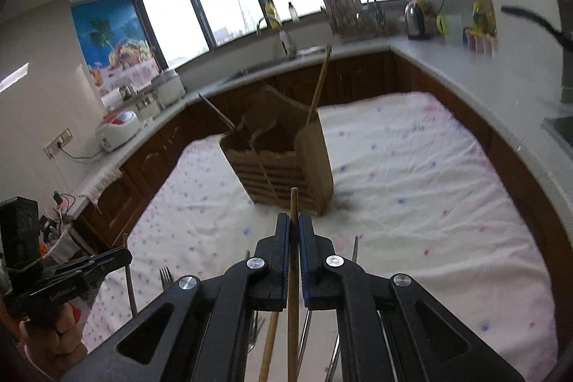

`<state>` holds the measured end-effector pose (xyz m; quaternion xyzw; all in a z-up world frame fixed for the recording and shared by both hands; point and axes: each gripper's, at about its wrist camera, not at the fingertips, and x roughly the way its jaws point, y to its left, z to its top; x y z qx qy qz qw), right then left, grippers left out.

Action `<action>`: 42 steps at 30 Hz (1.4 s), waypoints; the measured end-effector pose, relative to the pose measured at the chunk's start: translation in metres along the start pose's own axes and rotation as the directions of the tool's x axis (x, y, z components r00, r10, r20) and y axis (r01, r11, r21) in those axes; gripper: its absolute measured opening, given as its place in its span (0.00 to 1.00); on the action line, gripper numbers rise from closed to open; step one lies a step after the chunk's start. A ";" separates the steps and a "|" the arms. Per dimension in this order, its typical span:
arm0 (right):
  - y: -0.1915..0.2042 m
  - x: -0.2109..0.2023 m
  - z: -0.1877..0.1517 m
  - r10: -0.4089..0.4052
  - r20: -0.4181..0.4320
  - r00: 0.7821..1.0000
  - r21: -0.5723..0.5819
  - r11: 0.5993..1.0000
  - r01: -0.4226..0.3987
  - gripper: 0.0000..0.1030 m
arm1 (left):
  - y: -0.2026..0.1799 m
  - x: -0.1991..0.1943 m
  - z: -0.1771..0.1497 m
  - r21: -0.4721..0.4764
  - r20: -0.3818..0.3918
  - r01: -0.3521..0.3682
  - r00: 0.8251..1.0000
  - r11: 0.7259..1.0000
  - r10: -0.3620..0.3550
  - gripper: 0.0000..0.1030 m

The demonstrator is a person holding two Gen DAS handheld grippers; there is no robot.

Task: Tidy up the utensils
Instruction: 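Carry both wooden chopsticks up and lower them into the wooden holder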

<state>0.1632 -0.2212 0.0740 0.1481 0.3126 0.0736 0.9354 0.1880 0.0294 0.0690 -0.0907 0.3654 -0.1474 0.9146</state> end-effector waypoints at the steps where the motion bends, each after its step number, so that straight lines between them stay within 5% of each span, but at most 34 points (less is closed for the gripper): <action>1: 0.002 -0.005 0.003 0.001 0.014 1.000 -0.004 1.000 -0.001 0.05 | -0.001 -0.007 0.000 0.002 0.013 0.003 1.000 1.000 -0.003 0.03; 16: 0.005 -0.034 0.017 0.013 0.107 0.994 0.000 1.000 -0.013 0.05 | 0.002 -0.049 0.004 -0.009 0.129 0.030 0.991 1.000 -0.028 0.03; 42: 0.008 -0.019 0.055 0.019 0.224 0.974 -0.006 1.000 -0.018 0.05 | 0.019 -0.039 0.049 -0.031 0.272 0.044 0.962 0.999 -0.034 0.03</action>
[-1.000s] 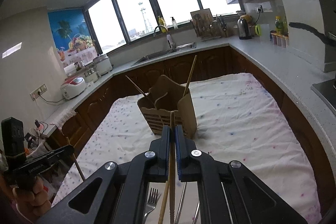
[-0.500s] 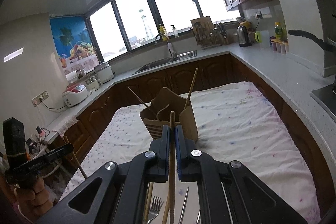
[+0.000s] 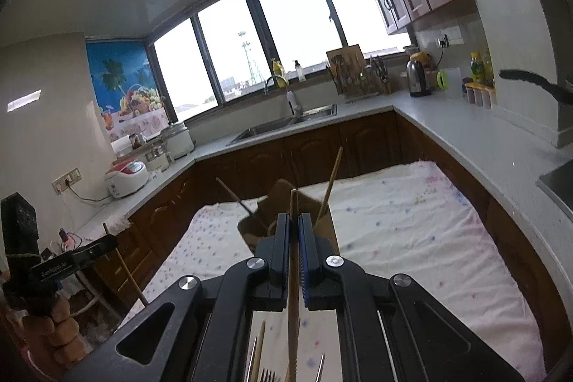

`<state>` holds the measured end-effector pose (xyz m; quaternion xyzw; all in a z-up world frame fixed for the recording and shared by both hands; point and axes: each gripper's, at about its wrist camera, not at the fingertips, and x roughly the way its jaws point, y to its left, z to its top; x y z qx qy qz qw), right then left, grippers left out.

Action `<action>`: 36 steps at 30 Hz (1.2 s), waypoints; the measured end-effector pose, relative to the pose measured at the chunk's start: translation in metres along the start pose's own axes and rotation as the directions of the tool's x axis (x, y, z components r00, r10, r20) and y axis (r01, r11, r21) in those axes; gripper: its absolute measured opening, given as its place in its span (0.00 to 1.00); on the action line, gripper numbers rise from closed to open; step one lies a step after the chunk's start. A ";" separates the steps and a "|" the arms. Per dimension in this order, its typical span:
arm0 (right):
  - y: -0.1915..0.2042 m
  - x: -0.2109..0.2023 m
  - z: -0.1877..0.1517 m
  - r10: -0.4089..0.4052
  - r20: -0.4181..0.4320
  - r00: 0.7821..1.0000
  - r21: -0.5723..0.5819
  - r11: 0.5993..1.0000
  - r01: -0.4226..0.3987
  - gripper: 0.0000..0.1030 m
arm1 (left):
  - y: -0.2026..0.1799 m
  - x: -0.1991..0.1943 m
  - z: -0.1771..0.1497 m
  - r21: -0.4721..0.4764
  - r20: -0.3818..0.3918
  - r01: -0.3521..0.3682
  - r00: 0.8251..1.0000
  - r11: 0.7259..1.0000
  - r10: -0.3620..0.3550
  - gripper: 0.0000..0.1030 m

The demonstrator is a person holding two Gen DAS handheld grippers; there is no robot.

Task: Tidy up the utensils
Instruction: 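Carry both wooden chopsticks up and lower them into the wooden holder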

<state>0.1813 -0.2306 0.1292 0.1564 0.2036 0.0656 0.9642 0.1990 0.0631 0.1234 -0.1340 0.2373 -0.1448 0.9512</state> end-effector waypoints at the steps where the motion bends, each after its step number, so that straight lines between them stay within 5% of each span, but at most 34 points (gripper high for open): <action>1: -0.001 0.001 0.002 0.001 0.008 1.000 -0.001 1.000 -0.001 0.05 | 0.001 0.002 0.003 0.001 0.008 0.000 1.000 1.000 0.000 0.03; 23: -0.008 0.078 0.085 -0.033 0.240 0.970 0.020 0.999 0.029 0.05 | 0.018 0.117 0.075 -0.013 0.248 0.019 0.969 1.000 -0.015 0.03; 28: -0.010 0.097 0.077 -0.056 0.259 0.964 0.020 0.998 0.053 0.05 | 0.027 0.161 0.068 -0.042 0.285 0.021 0.959 0.999 -0.008 0.03; 36: -0.020 0.120 0.043 -0.090 0.244 0.966 0.033 0.996 0.084 0.05 | 0.043 0.227 0.025 -0.130 0.258 0.009 0.966 0.991 0.025 0.03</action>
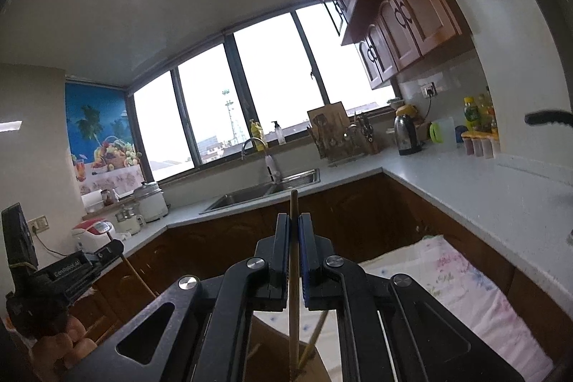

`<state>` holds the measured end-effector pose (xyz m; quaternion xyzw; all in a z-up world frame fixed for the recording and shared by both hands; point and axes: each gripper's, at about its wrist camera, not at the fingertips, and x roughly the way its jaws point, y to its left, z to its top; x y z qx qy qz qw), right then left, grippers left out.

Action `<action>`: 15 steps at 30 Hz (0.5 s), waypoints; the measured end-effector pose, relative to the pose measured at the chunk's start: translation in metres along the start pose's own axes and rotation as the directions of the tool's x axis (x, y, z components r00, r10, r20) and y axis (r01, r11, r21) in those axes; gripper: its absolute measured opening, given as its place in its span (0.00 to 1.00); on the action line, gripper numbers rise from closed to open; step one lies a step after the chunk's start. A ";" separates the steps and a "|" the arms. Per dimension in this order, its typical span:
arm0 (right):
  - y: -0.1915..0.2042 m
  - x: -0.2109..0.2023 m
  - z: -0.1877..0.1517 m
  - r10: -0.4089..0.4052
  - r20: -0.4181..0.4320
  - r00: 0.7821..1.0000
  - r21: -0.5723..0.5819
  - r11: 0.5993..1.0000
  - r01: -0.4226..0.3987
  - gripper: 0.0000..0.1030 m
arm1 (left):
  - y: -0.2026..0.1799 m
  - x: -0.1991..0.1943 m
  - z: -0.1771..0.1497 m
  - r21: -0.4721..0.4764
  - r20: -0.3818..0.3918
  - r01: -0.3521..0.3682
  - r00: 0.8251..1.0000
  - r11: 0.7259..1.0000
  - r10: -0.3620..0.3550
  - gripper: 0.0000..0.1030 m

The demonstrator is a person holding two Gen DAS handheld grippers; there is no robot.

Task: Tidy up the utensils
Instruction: 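Carry both wooden chopsticks up and lower them into the wooden holder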

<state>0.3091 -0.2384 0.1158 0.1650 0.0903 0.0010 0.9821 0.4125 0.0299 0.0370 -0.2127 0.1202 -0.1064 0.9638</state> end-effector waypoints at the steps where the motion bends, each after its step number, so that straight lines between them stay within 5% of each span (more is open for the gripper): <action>1: -0.001 0.001 -0.006 -0.004 0.000 1.000 0.001 1.000 0.004 0.05 | 0.001 0.005 -0.007 -0.003 -0.008 -0.006 1.000 1.000 0.006 0.03; 8: -0.012 0.007 -0.033 -0.041 -0.047 0.998 0.033 0.999 0.043 0.05 | 0.000 0.033 -0.037 0.020 -0.083 -0.035 0.996 0.999 0.036 0.03; 15: -0.013 0.015 -0.041 -0.039 -0.129 0.991 0.021 0.999 0.042 0.06 | -0.006 0.047 -0.028 0.055 -0.143 -0.015 0.989 0.998 0.023 0.04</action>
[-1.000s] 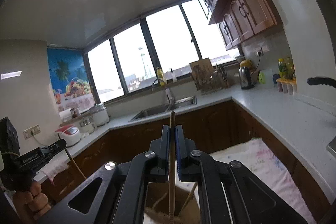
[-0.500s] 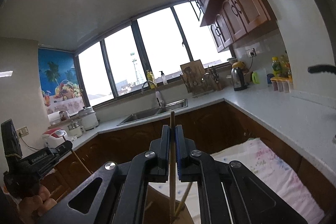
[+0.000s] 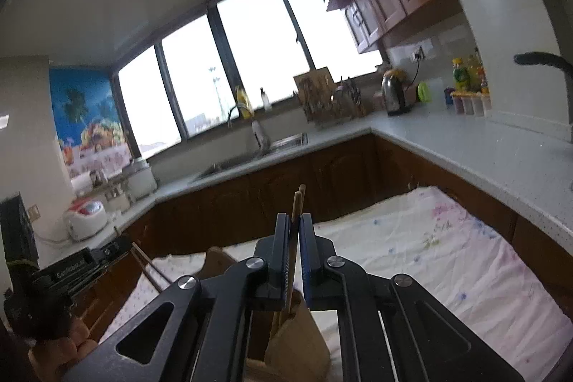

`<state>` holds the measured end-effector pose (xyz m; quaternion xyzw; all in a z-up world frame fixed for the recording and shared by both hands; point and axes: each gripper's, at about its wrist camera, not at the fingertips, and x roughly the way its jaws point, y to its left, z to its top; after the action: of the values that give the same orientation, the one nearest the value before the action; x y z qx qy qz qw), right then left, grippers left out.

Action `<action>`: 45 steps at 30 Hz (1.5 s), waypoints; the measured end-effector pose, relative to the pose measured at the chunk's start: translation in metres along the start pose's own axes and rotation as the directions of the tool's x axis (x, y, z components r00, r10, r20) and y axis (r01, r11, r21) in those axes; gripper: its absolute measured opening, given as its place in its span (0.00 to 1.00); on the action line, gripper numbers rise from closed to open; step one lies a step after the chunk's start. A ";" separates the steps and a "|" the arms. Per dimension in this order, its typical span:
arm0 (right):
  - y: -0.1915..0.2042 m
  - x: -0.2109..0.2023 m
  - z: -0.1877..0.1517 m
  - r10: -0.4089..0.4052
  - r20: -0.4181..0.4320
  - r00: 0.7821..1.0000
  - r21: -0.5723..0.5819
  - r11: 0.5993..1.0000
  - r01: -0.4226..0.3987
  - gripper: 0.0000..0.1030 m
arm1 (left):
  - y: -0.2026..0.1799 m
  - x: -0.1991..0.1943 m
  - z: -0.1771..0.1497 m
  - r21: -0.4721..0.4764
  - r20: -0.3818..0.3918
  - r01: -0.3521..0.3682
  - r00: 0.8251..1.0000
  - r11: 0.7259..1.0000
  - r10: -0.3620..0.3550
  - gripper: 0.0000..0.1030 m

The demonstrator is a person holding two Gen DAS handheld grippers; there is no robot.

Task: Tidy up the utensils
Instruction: 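Carry both wooden chopsticks up and lower them into the wooden holder, then open both tools to release the chopsticks in the holder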

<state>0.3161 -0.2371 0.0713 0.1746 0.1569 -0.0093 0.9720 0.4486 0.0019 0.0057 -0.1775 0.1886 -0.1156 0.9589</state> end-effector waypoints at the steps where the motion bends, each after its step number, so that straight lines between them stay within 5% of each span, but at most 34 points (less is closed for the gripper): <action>1: 0.000 0.000 0.002 0.001 -0.009 1.000 0.001 1.000 -0.001 0.06 | -0.001 -0.001 0.005 0.006 0.005 -0.002 1.000 1.000 0.002 0.04; 16: -0.008 0.007 0.006 0.012 -0.081 0.997 0.028 1.000 -0.010 0.13 | 0.005 -0.016 0.026 0.026 -0.033 0.006 0.999 1.000 -0.005 0.05; 19: -0.008 0.003 0.008 0.027 -0.081 0.996 0.038 0.999 -0.024 0.38 | 0.007 -0.020 0.026 0.018 -0.037 -0.009 0.999 1.000 0.010 0.22; 20: -0.008 0.002 0.008 0.028 -0.076 0.997 0.040 0.999 -0.025 0.60 | 0.008 -0.023 0.028 0.009 -0.030 -0.006 1.000 1.000 0.006 0.27; 21: -0.009 -0.002 0.009 0.033 -0.062 0.998 0.045 0.999 -0.031 0.71 | 0.008 -0.024 0.029 0.007 -0.027 -0.004 1.000 1.000 0.004 0.29; 24: -0.010 -0.013 0.012 0.042 -0.041 0.998 0.059 0.997 -0.040 0.78 | 0.007 -0.031 0.028 0.005 -0.022 -0.007 1.000 1.000 0.007 0.45; 26: -0.012 -0.019 0.013 0.064 -0.031 0.998 0.081 0.995 -0.061 0.89 | 0.008 -0.040 0.026 -0.003 0.002 -0.011 1.000 1.000 0.011 0.74; 27: -0.012 -0.025 0.014 0.073 -0.020 0.997 0.086 0.994 -0.071 0.94 | 0.009 -0.047 0.023 -0.001 0.013 -0.018 1.000 1.000 0.018 0.78; 31: -0.009 -0.043 0.015 0.095 -0.006 0.995 0.077 0.993 -0.094 0.95 | 0.006 -0.067 0.014 0.041 0.028 -0.055 0.998 0.998 0.054 0.87; 45: -0.002 -0.111 0.000 0.118 -0.047 0.992 0.004 0.993 -0.118 0.95 | 0.016 -0.158 -0.007 0.003 -0.011 -0.072 0.997 0.997 0.072 0.90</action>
<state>0.2109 -0.2433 0.1045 0.1841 0.1692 0.0525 0.9668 0.3057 0.0599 0.0438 -0.1686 0.2002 -0.0824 0.9616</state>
